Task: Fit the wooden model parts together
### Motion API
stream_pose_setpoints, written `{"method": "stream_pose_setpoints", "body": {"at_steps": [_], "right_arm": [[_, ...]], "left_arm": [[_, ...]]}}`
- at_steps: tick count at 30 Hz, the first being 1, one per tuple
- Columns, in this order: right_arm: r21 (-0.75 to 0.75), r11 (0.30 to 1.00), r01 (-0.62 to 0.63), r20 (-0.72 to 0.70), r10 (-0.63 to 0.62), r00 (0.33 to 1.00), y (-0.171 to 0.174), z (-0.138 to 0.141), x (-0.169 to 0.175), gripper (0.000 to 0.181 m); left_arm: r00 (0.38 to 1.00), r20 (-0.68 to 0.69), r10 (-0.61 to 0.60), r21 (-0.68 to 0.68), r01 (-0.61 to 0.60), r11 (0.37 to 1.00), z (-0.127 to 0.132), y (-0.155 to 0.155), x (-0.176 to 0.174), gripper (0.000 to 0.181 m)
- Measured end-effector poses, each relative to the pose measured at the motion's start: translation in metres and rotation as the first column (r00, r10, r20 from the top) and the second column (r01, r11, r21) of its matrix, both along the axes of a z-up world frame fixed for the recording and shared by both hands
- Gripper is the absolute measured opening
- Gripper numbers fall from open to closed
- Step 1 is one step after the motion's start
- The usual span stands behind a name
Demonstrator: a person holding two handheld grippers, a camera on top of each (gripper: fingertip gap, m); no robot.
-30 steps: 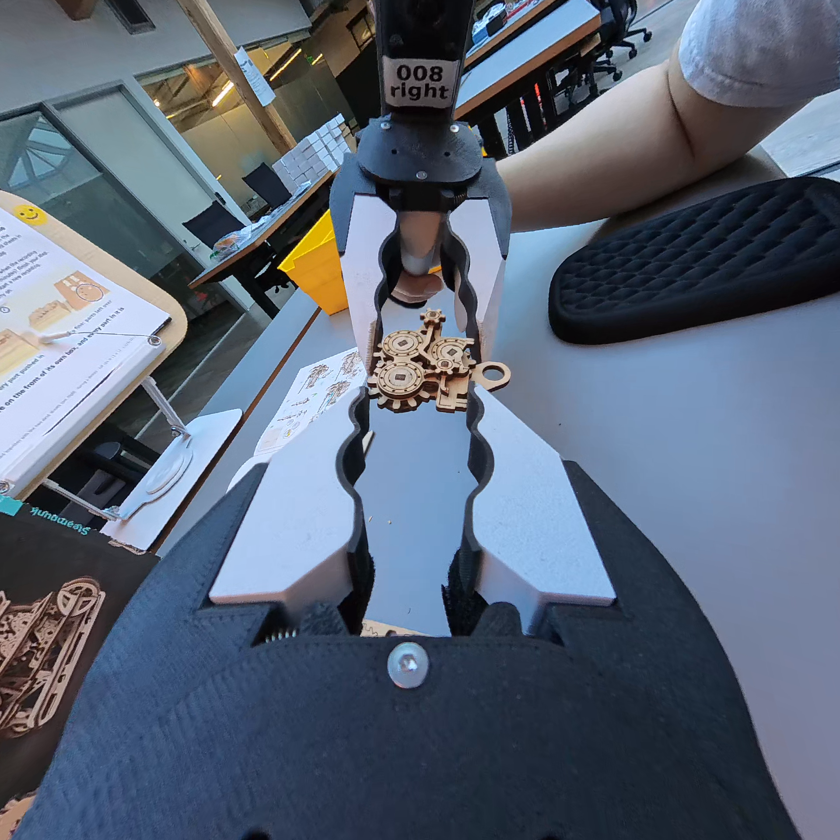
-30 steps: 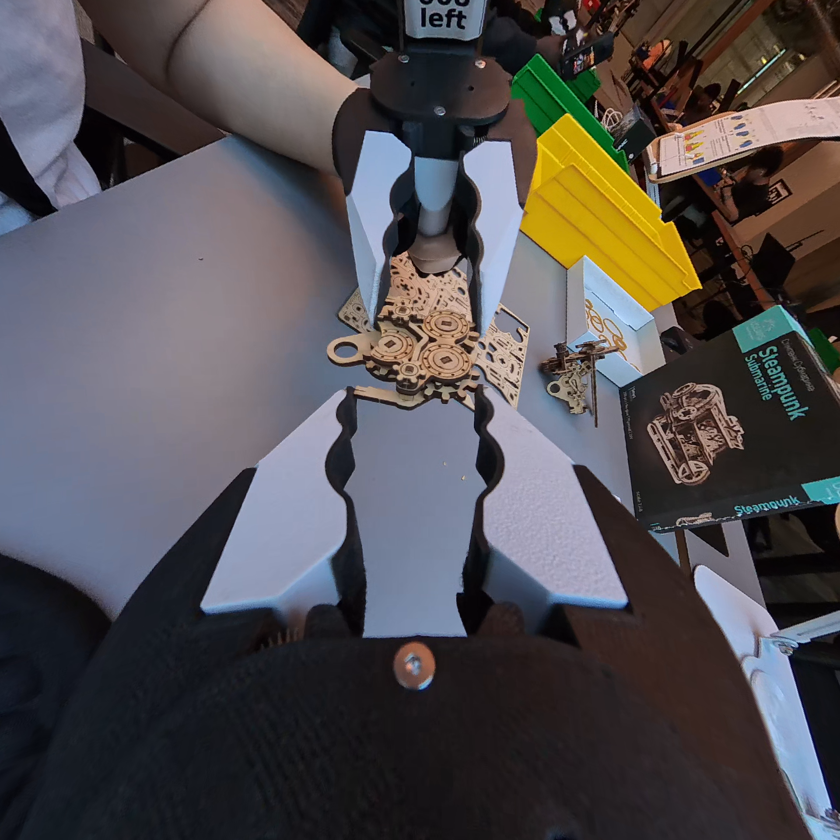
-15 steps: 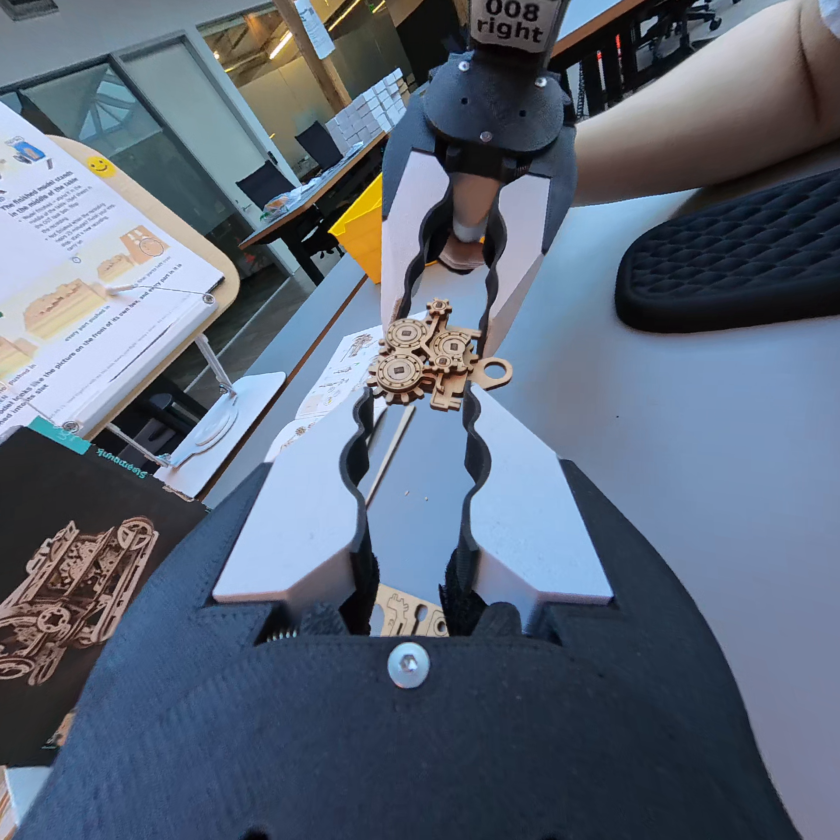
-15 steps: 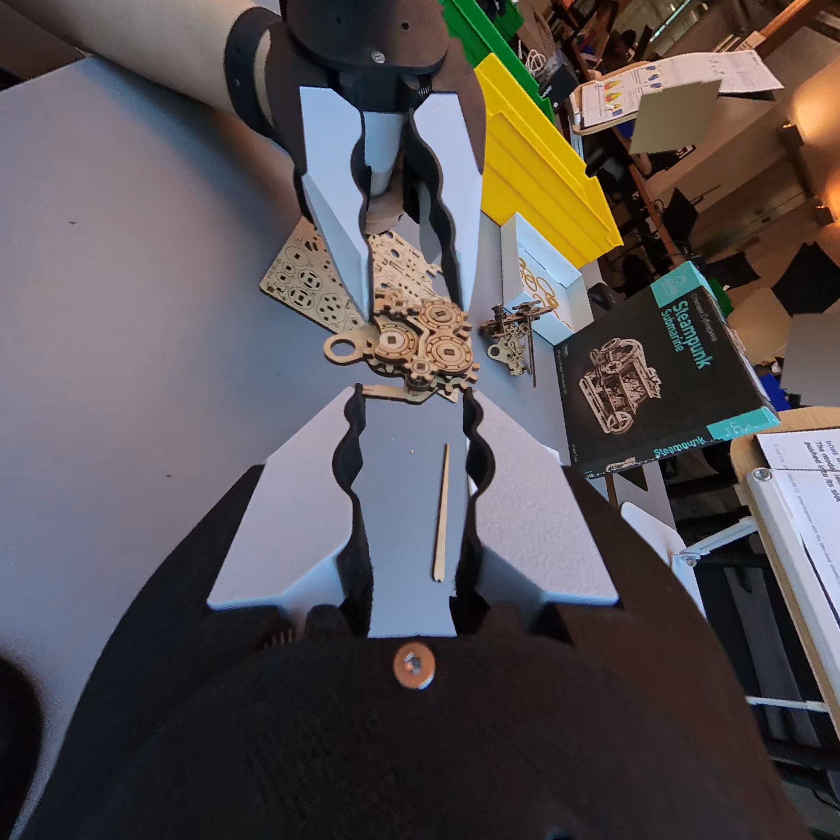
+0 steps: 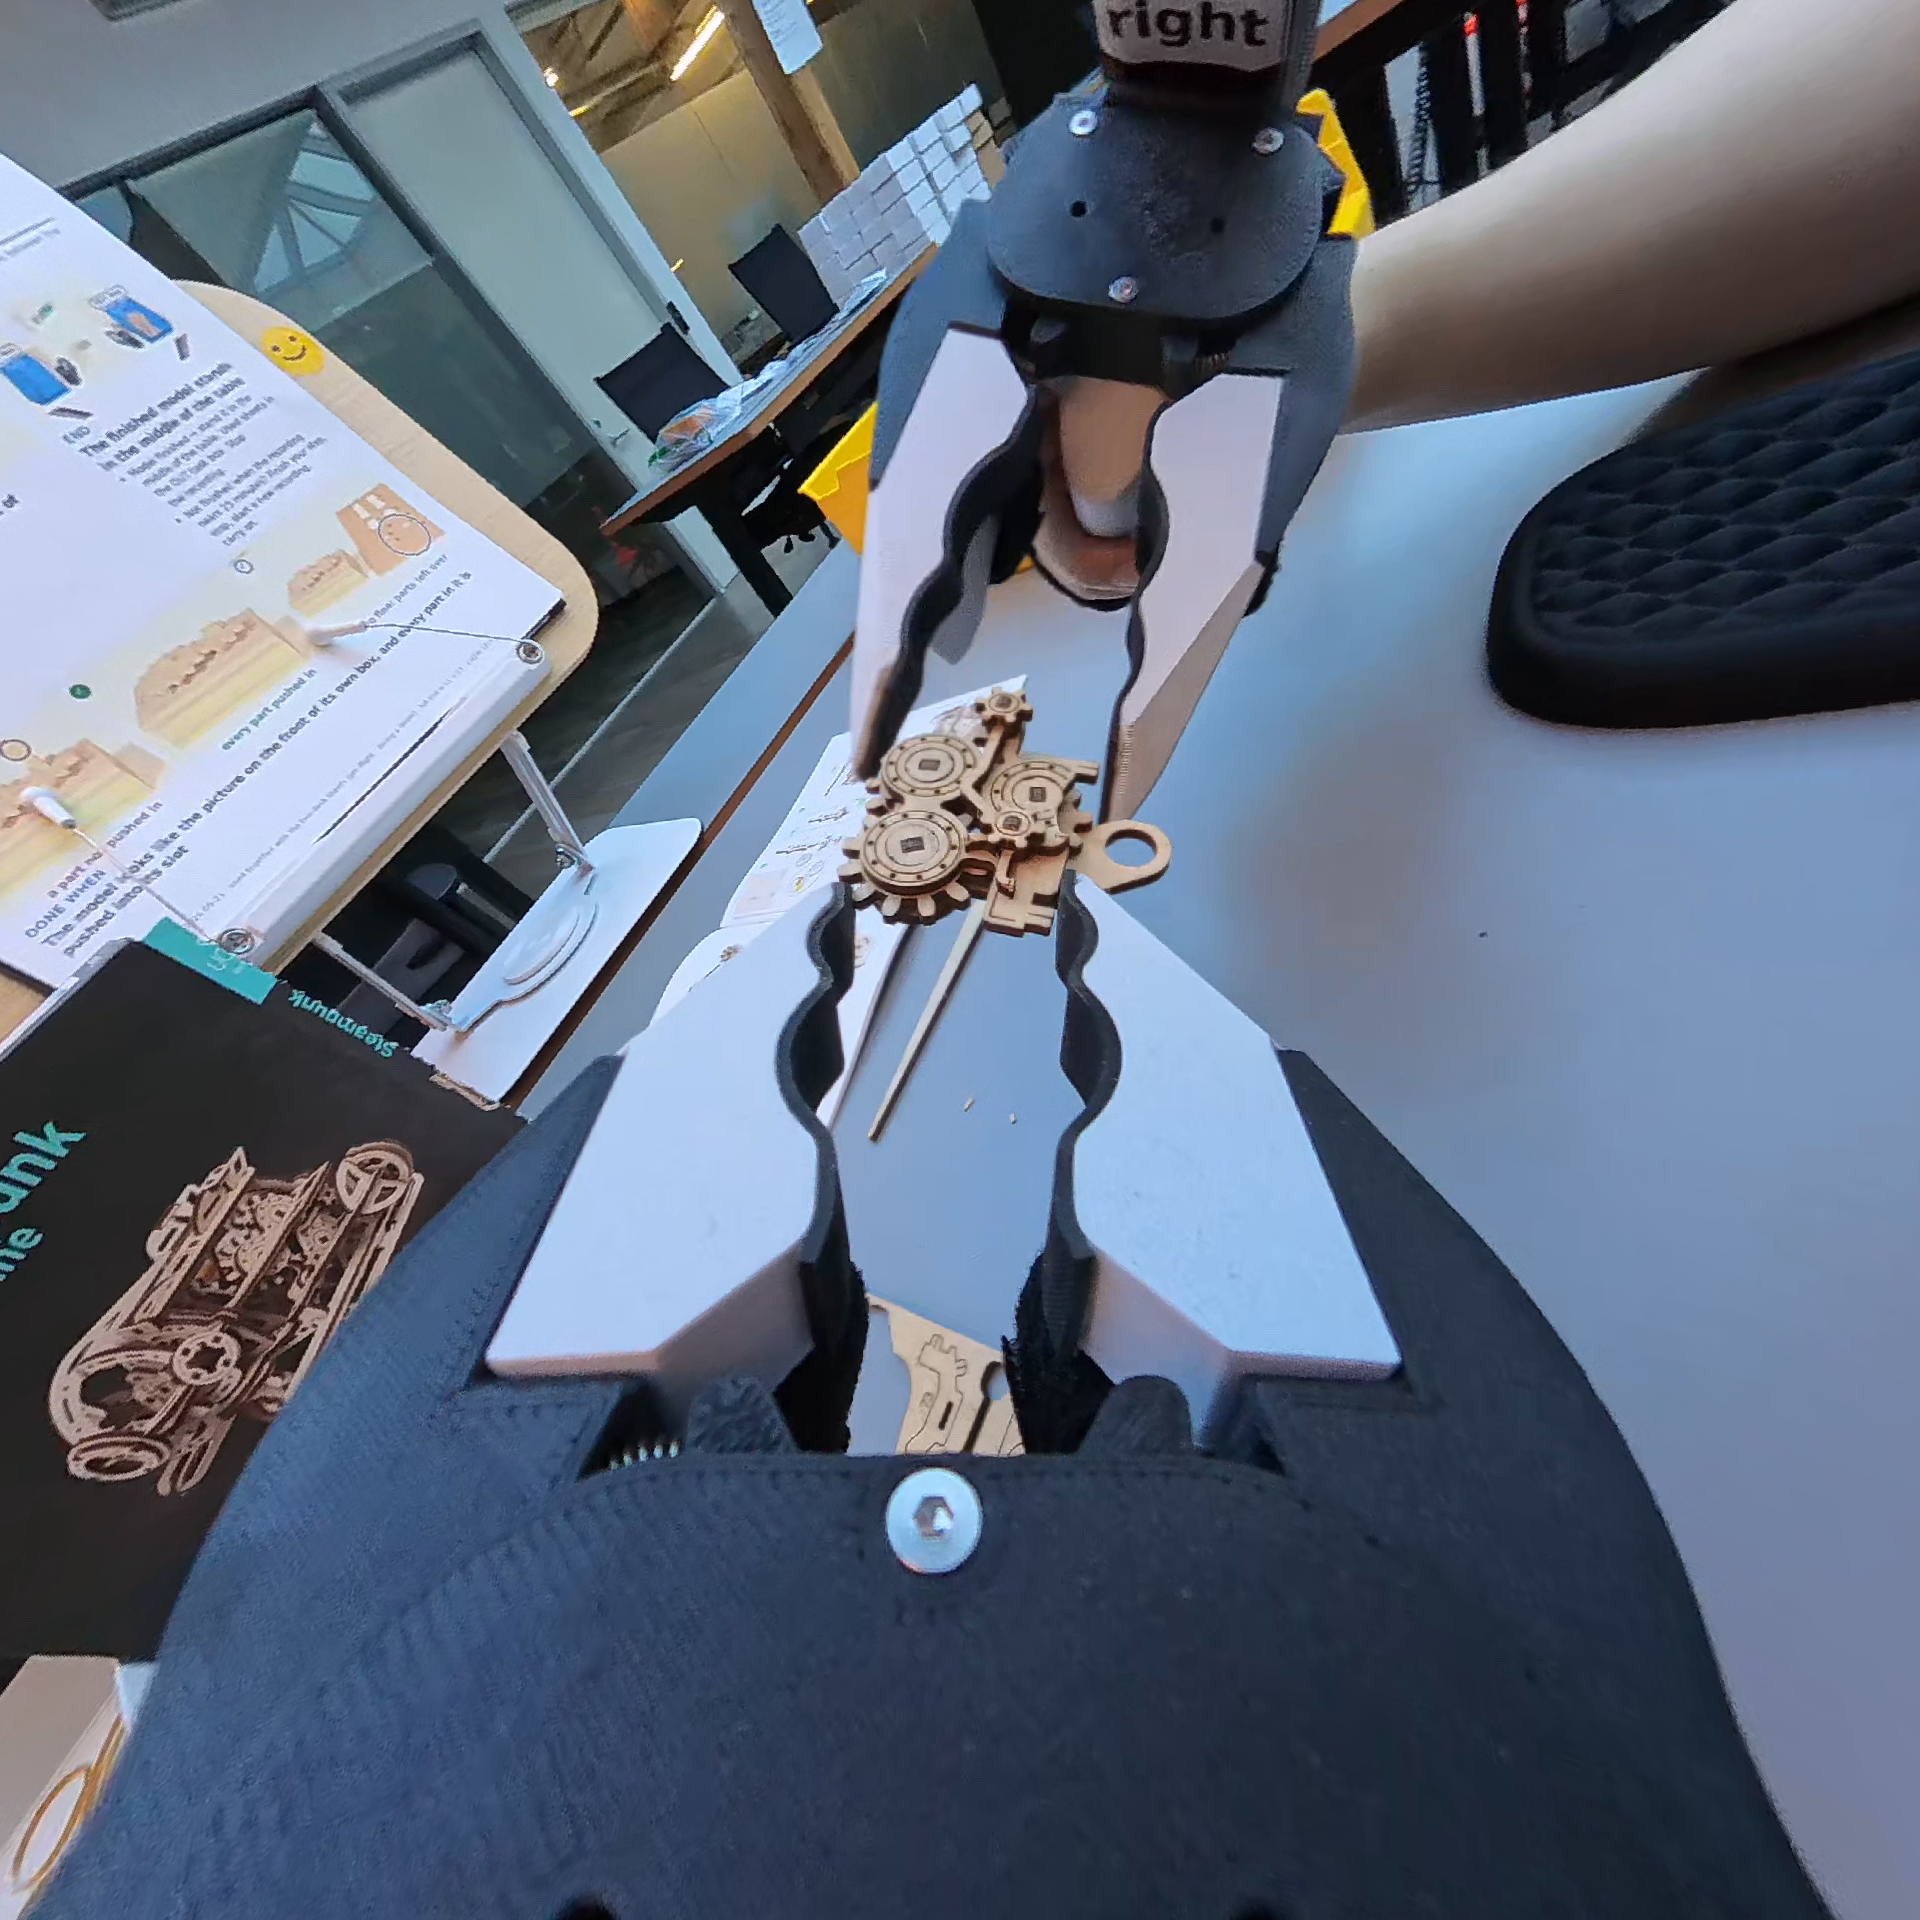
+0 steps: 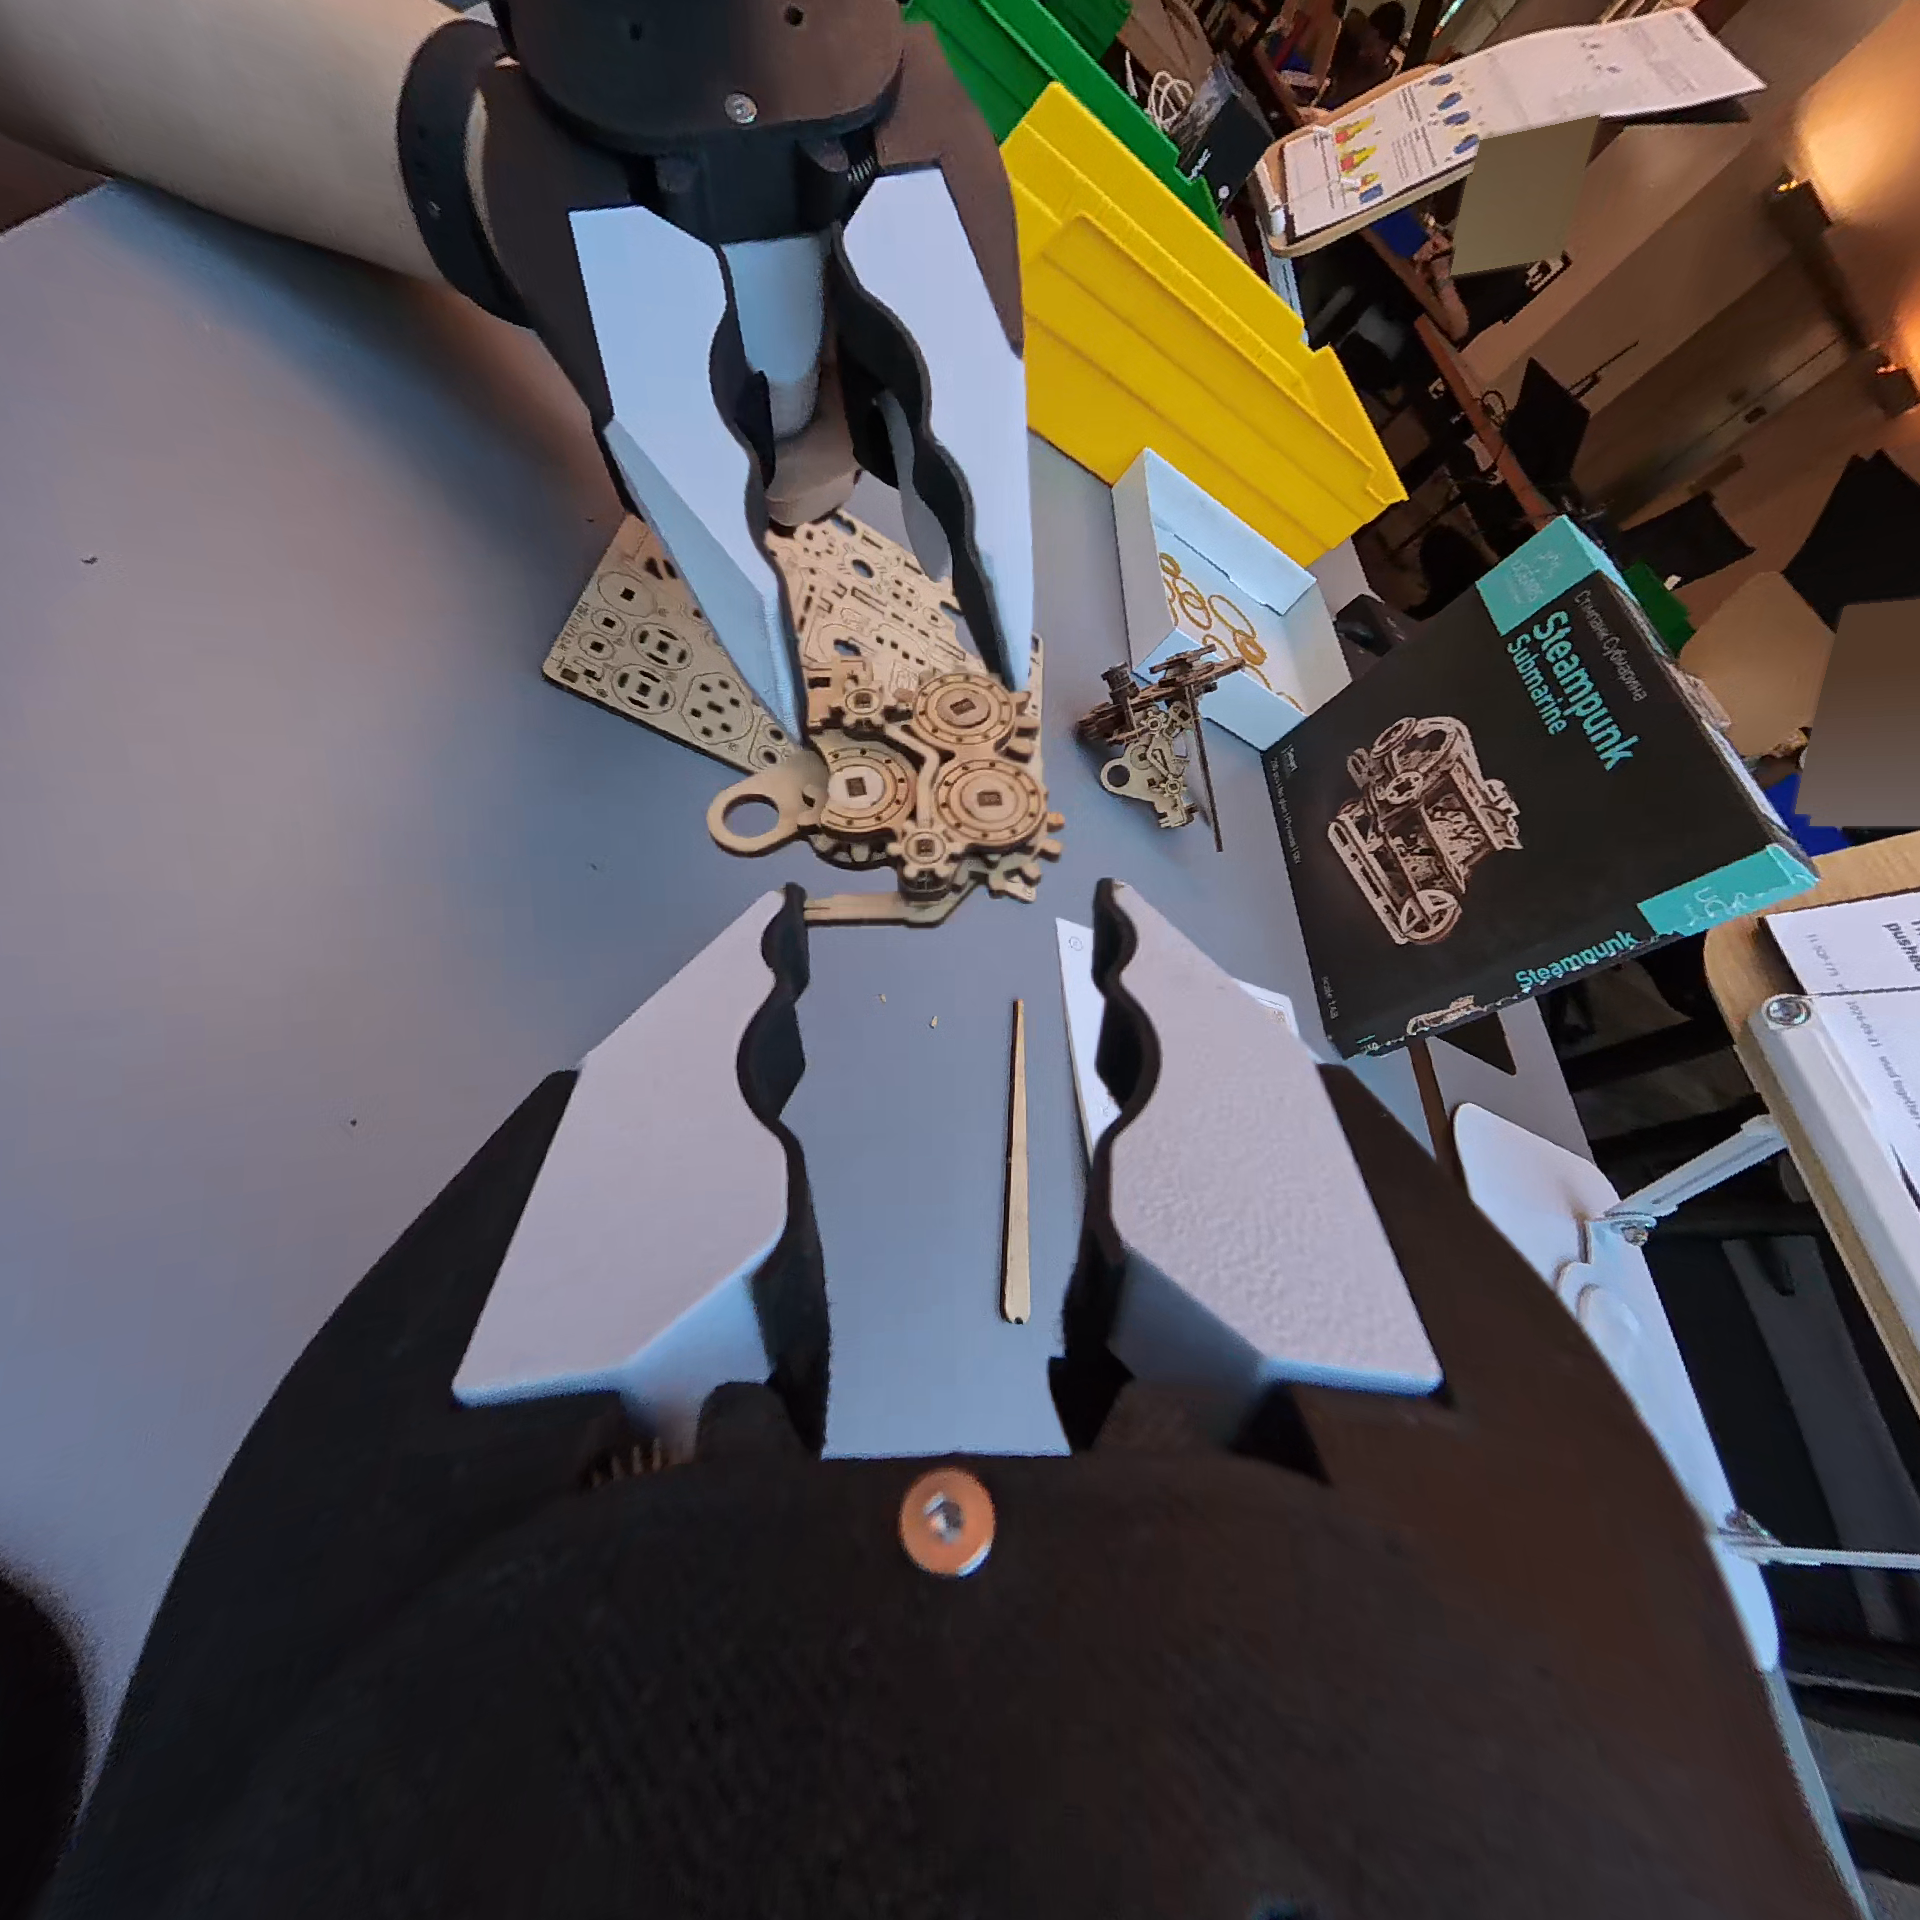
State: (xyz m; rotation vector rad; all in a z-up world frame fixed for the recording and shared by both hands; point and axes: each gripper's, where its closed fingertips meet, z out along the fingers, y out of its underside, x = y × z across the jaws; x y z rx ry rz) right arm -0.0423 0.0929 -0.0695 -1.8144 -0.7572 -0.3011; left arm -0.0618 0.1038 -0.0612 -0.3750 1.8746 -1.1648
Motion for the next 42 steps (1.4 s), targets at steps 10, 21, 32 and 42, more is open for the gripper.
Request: {"method": "stream_pose_setpoints", "body": {"at_steps": [10,21,32,42], "right_arm": [[-0.053,0.998,-0.024,0.075,0.028,0.997,-0.001,-0.01,-0.01,0.049],[0.08,0.993,0.089,-0.014,-0.088,0.996,0.005,0.015,0.007,0.026],[-0.058,0.995,0.084,-0.074,-0.088,0.993,0.006,-0.024,0.017,0.027],[-0.131,0.987,0.094,-0.119,-0.11,0.987,0.01,-0.06,0.024,0.026]], "left_arm": [[0.999,-0.001,-0.047,0.035,0.047,0.998,-0.005,-0.009,-0.006,0.037],[0.994,0.064,0.09,0.011,-0.091,0.996,0.005,0.009,0.008,0.022],[0.99,-0.039,0.136,0.125,-0.13,0.984,-0.029,0.013,0.017,0.021],[0.951,-0.245,0.19,0.185,-0.146,0.972,-0.073,0.019,0.023,0.021]]}}
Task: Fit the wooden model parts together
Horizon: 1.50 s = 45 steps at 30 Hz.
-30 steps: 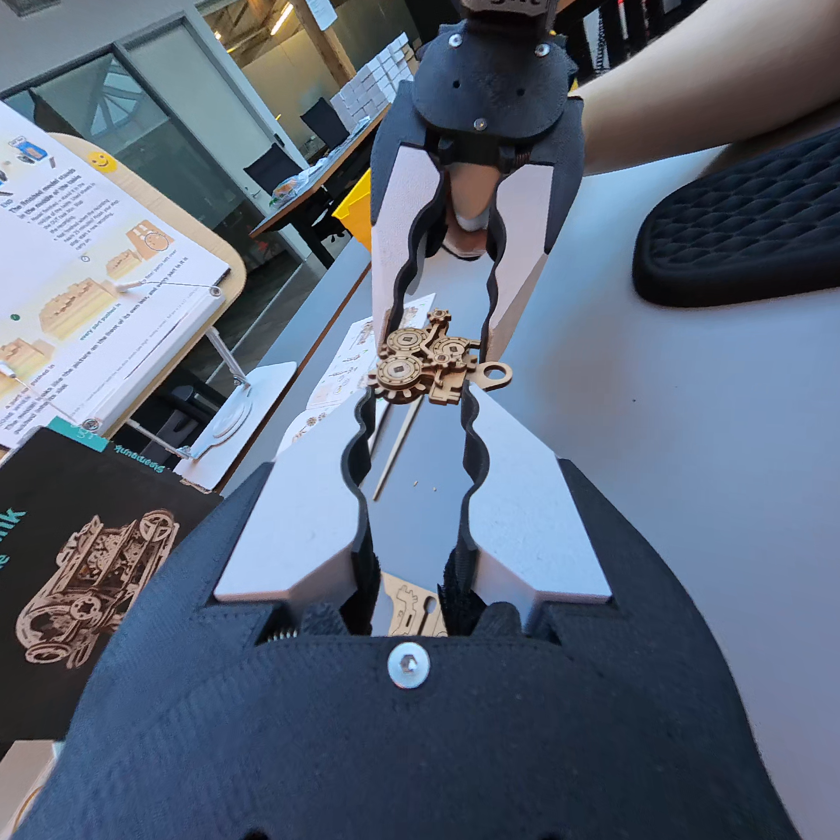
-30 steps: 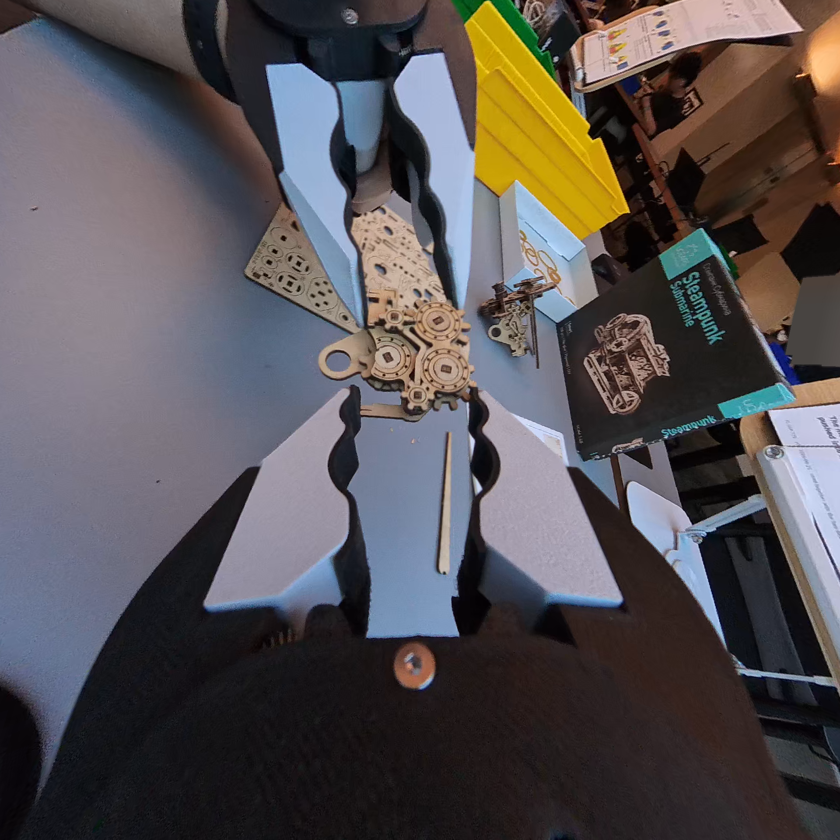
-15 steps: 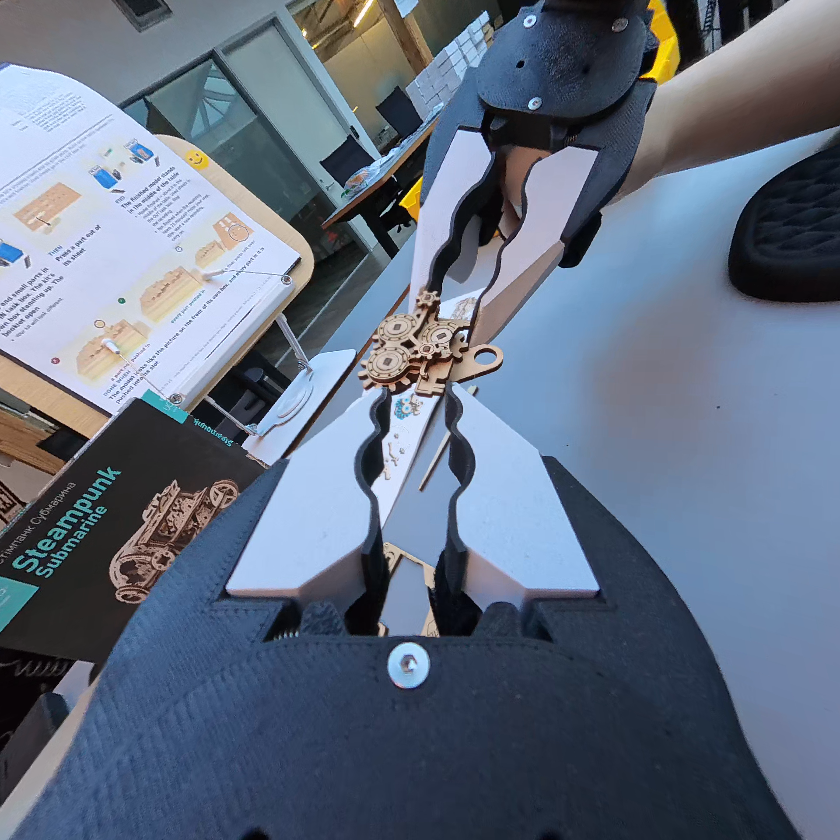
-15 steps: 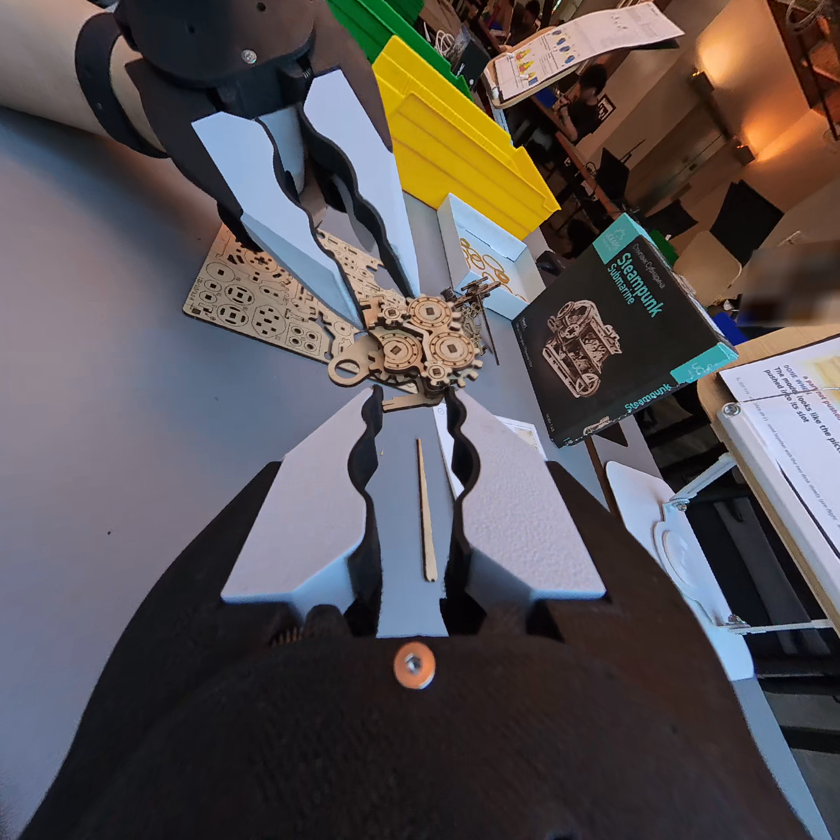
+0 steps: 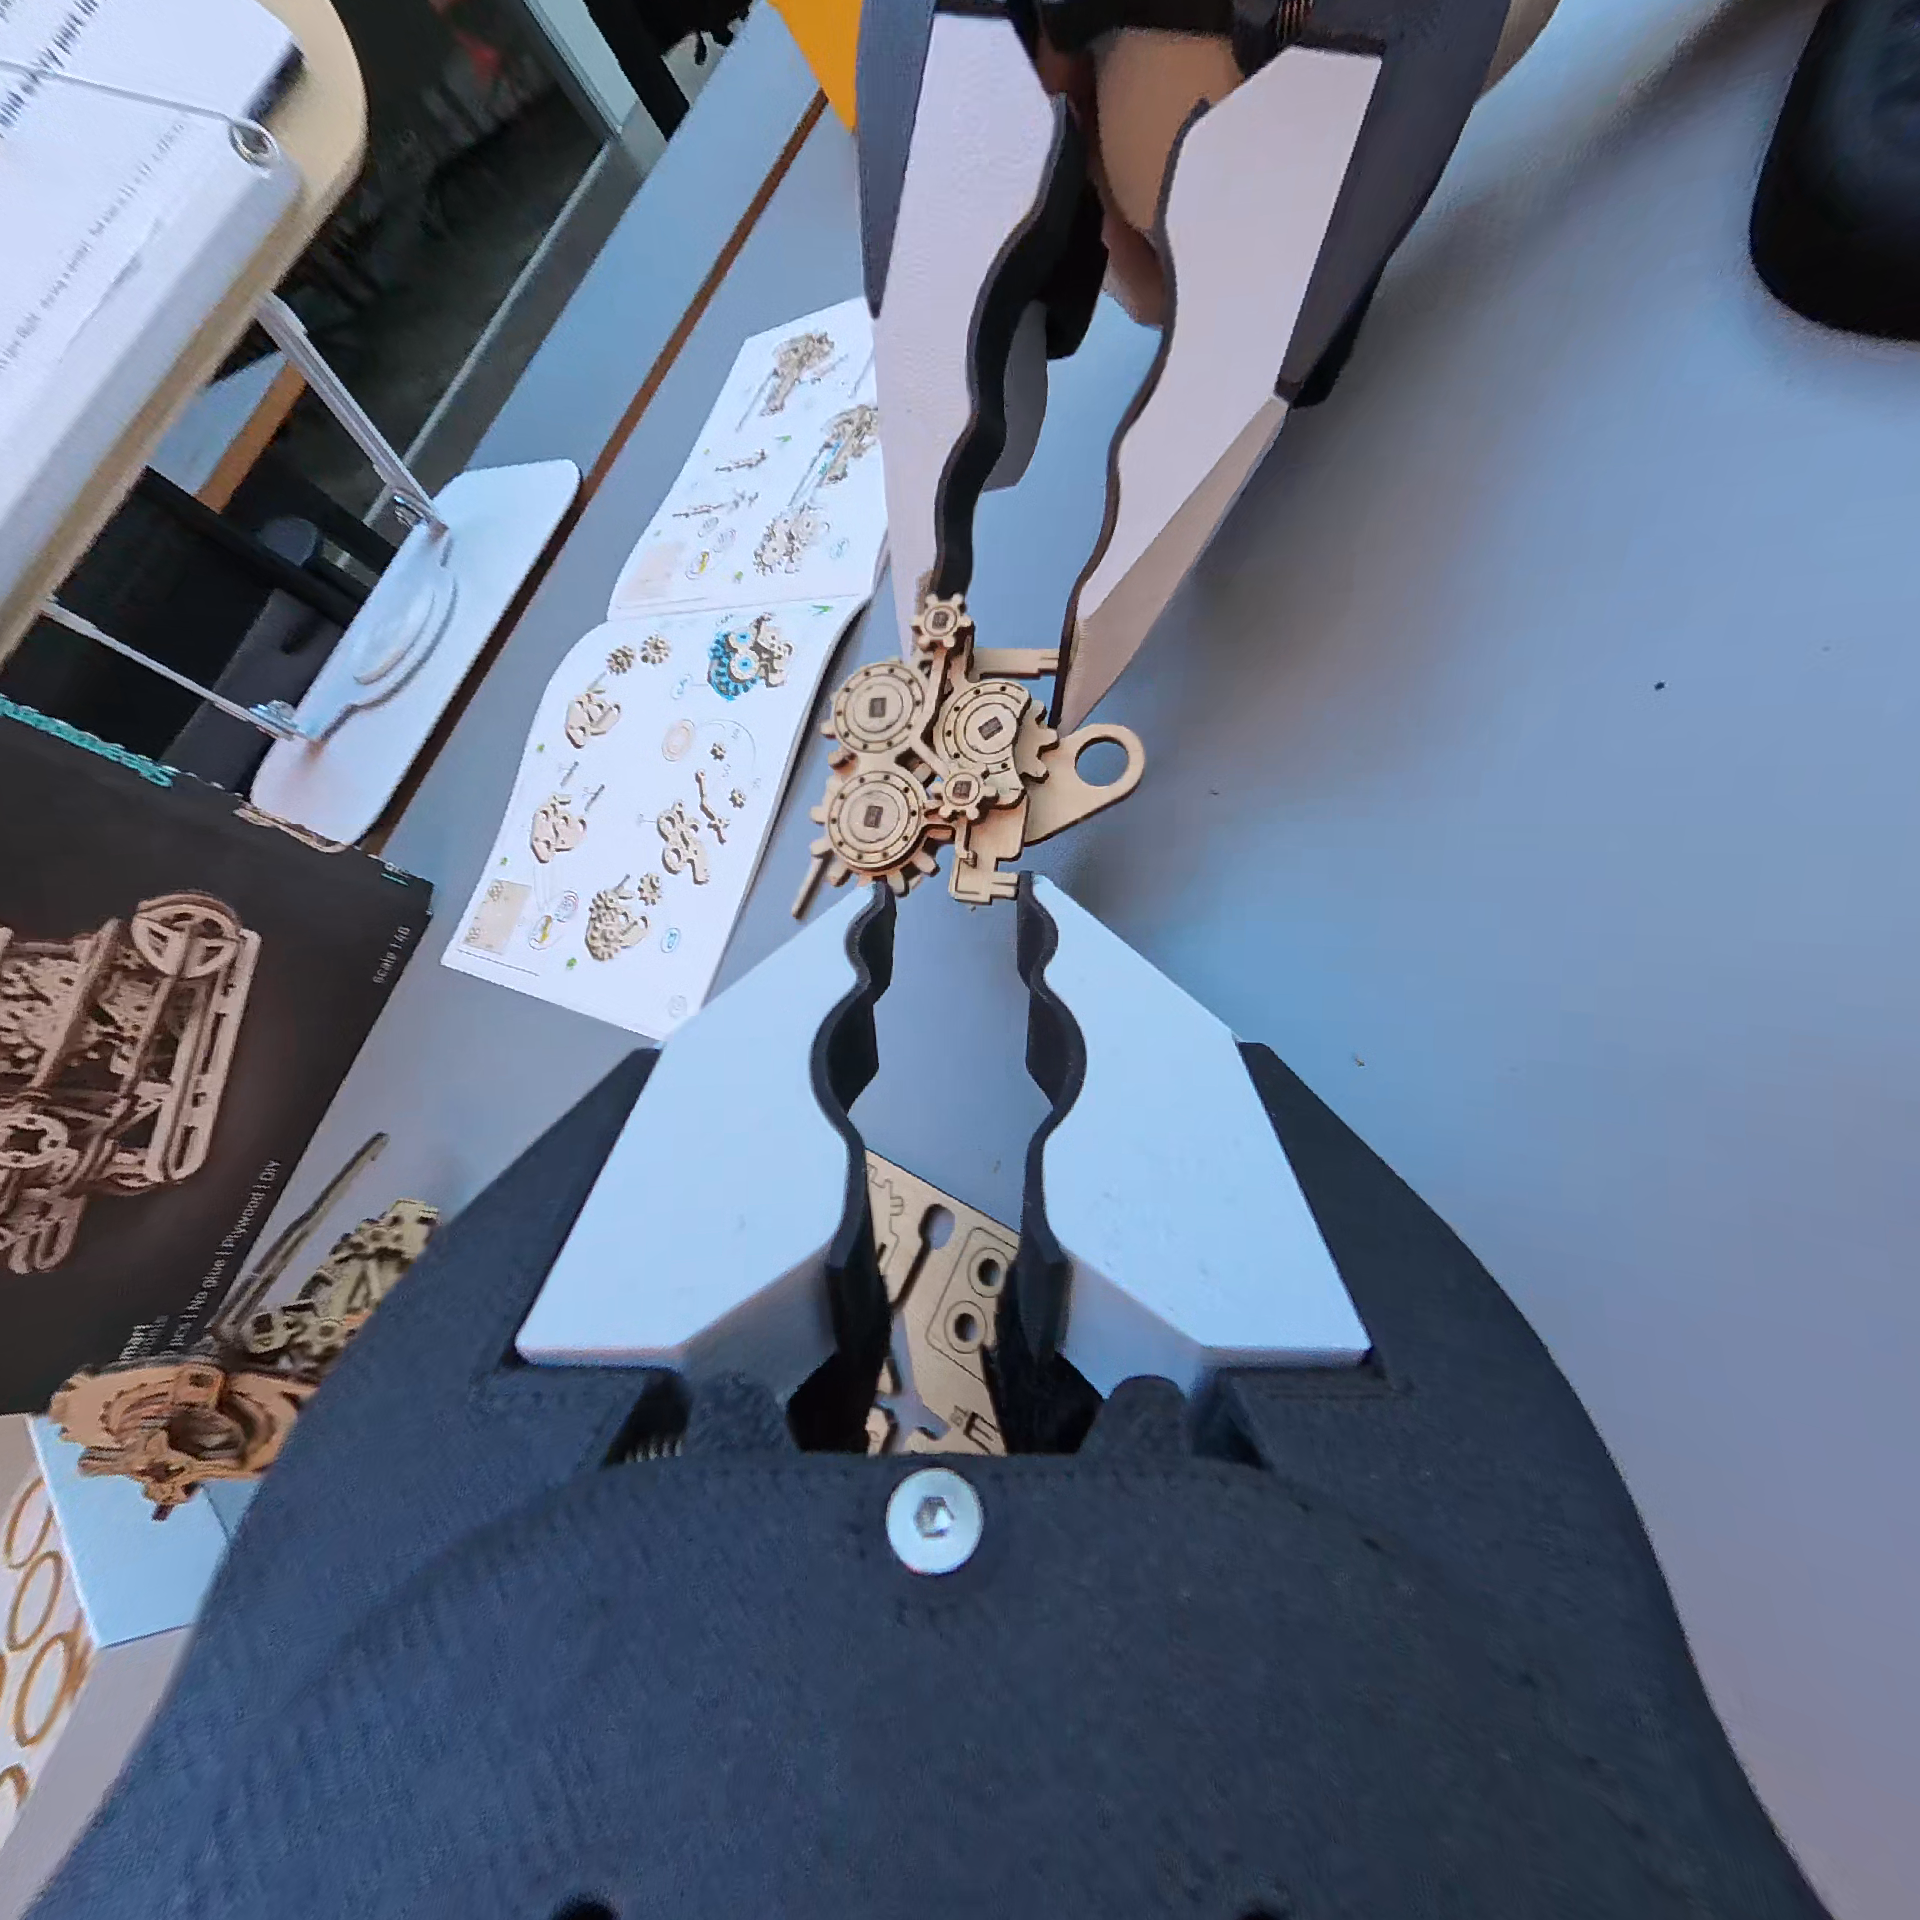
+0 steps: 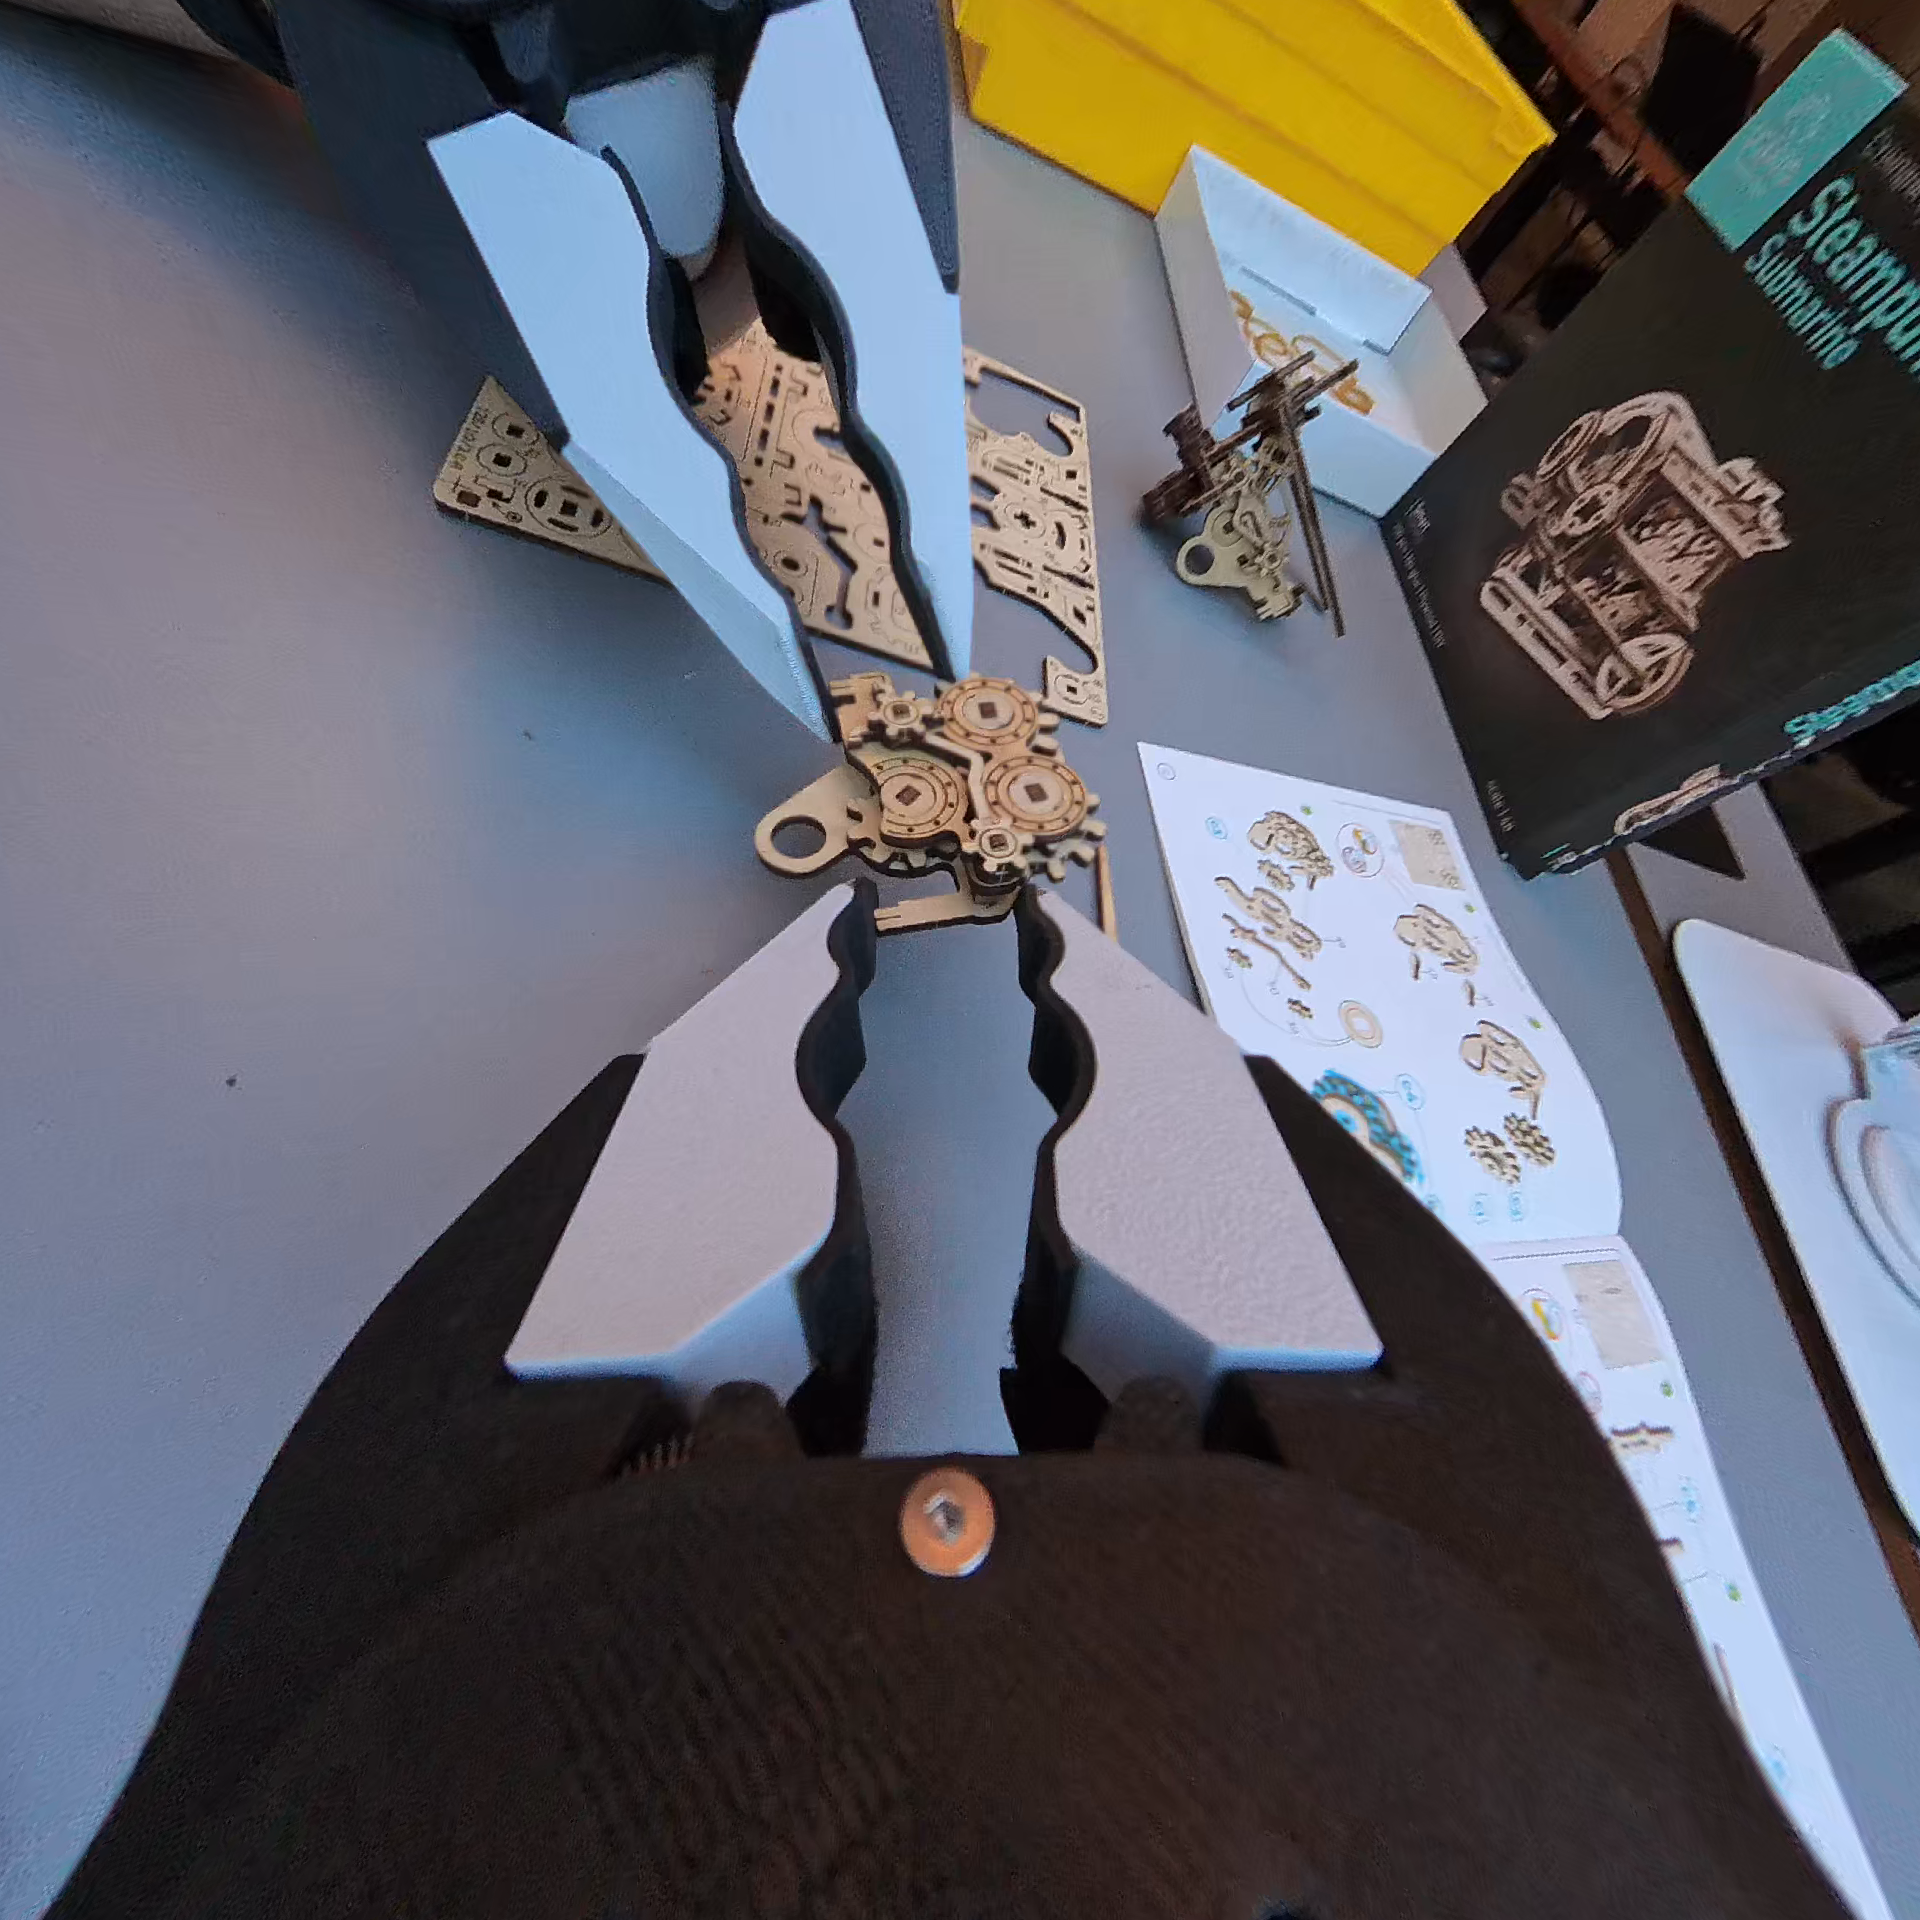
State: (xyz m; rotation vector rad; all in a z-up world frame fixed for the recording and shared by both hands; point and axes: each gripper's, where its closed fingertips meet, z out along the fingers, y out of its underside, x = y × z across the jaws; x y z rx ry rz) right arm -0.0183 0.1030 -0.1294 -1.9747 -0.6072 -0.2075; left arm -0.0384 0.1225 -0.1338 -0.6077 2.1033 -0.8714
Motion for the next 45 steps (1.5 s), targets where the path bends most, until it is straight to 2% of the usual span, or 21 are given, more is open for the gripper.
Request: {"method": "stream_pose_setpoints", "body": {"at_steps": [4,7,10,12,16,20,24,26,29,32,34,41,45], "right_arm": [[0.149,0.988,-0.039,0.069,0.029,0.997,-0.002,0.023,-0.002,0.026],[0.2,0.978,-0.052,0.109,0.031,0.994,-0.004,0.034,-0.003,0.026],[0.234,0.971,-0.057,0.118,0.029,0.993,-0.005,0.044,-0.004,0.025],[0.243,0.968,-0.065,0.125,0.035,0.992,-0.007,0.048,-0.004,0.024],[0.27,0.956,-0.118,0.1,0.094,0.991,-0.008,0.055,-0.018,0.024],[0.29,0.948,-0.129,0.085,0.109,0.99,-0.009,0.06,-0.023,0.024],[0.279,0.947,-0.158,0.017,0.16,0.987,-0.012,0.059,-0.027,0.024],[0.249,0.958,-0.143,0.004,0.146,0.989,-0.011,0.055,-0.022,0.025],[0.227,0.965,-0.133,0.006,0.136,0.991,-0.01,0.054,-0.021,0.032],[0.202,0.971,-0.129,0.031,0.125,0.992,-0.008,0.05,-0.021,0.05],[0.188,0.971,-0.15,0.055,0.142,0.988,-0.008,0.049,-0.025,0.054],[0.16,0.964,-0.211,0.134,0.191,0.972,-0.012,0.051,-0.04,0.047],[0.168,0.979,-0.118,0.193,0.085,0.978,-0.006,0.054,-0.027,0.038]], "left_arm": [[0.99,0.141,-0.022,0.025,0.019,1.0,0.021,-0.002,0.0,0.021],[0.983,0.185,-0.024,-0.009,0.026,1.0,0.031,-0.005,-0.001,0.023],[0.982,0.187,-0.028,-0.067,0.041,0.997,0.035,-0.008,-0.002,0.034],[0.977,0.214,0.004,-0.077,0.013,0.997,0.04,-0.006,0.002,0.053],[0.977,0.213,-0.015,-0.087,0.035,0.996,0.041,-0.008,0.001,0.065],[0.948,0.313,-0.054,-0.072,0.08,0.994,0.055,-0.014,-0.006,0.05],[0.936,0.338,-0.097,-0.056,0.123,0.991,0.06,-0.019,-0.012,0.043],[0.936,0.337,-0.099,-0.054,0.124,0.991,0.061,-0.018,-0.012,0.04],[0.943,0.317,-0.104,-0.055,0.127,0.99,0.058,-0.017,-0.012,0.04],[0.948,0.293,-0.125,-0.049,0.146,0.988,0.053,-0.02,-0.014,0.04],[0.948,0.283,-0.142,-0.045,0.161,0.986,0.051,-0.023,-0.015,0.04],[0.944,0.252,-0.213,-0.094,0.242,0.966,0.051,-0.032,-0.025,0.04],[0.956,0.254,-0.146,-0.078,0.171,0.982,0.052,-0.021,-0.016,0.036]]}}
